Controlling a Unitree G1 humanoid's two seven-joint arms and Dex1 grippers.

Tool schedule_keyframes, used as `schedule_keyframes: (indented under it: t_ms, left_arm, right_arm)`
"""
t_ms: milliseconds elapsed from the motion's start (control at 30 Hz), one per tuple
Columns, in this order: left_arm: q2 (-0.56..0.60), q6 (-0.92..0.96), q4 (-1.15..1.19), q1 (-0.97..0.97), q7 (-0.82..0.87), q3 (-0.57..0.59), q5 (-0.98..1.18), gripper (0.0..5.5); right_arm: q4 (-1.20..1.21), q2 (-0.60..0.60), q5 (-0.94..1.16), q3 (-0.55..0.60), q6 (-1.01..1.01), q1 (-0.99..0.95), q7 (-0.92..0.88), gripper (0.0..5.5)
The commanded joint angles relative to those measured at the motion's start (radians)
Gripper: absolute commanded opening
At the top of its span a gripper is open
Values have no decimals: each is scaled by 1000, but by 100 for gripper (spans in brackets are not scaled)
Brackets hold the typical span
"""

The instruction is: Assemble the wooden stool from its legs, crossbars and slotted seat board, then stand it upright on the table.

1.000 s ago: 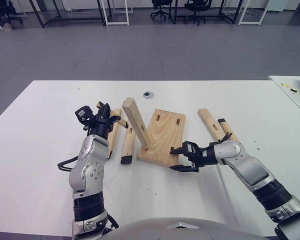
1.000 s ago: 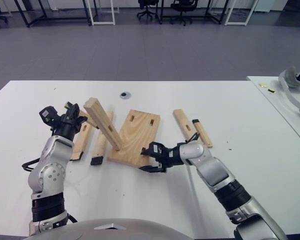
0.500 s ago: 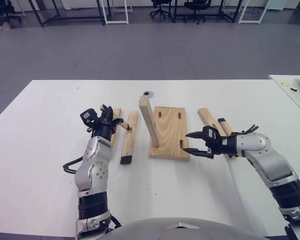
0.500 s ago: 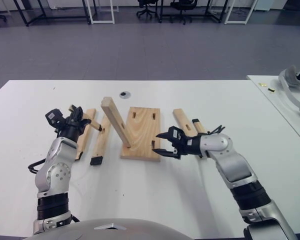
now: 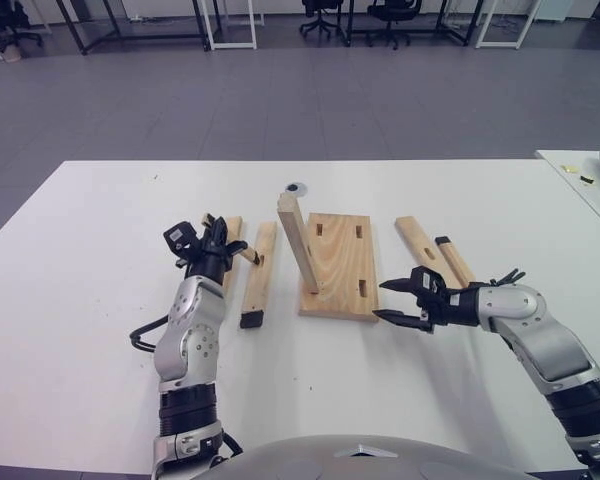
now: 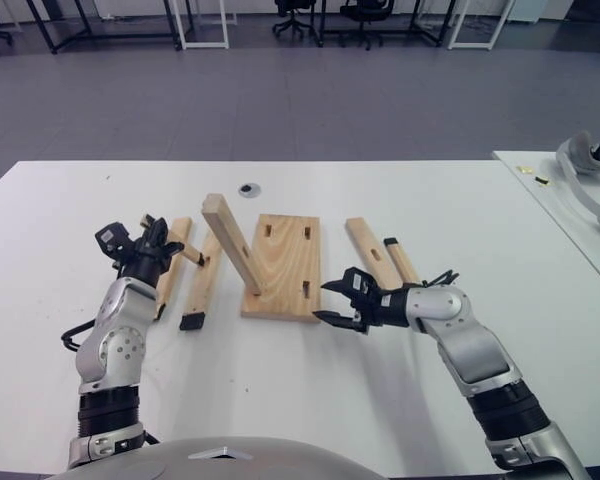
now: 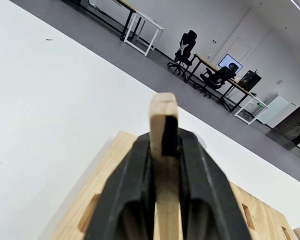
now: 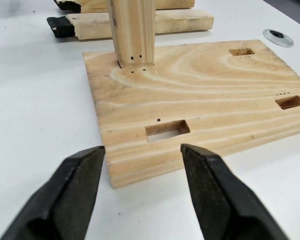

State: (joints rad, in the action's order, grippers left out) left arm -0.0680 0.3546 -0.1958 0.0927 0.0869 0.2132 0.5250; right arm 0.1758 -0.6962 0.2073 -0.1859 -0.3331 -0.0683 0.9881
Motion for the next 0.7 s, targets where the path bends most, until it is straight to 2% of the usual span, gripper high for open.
schedule_keyframes:
  t_ms: [33,333,700]
  left_arm:
    - [-28,-6,20,17,-6,-5,9,39]
    - [-35,-46,-4,4,-61,-20,52,39]
    - [62,-35,22,-7,-143,-43,-2,39]
  right_arm:
    - [5,5,-10,-10,0,12,-10,284]
    - [-4,2,-16,-18,0,24,-10,284]
    - [-22,23,-26,-24,4,30,-28,284]
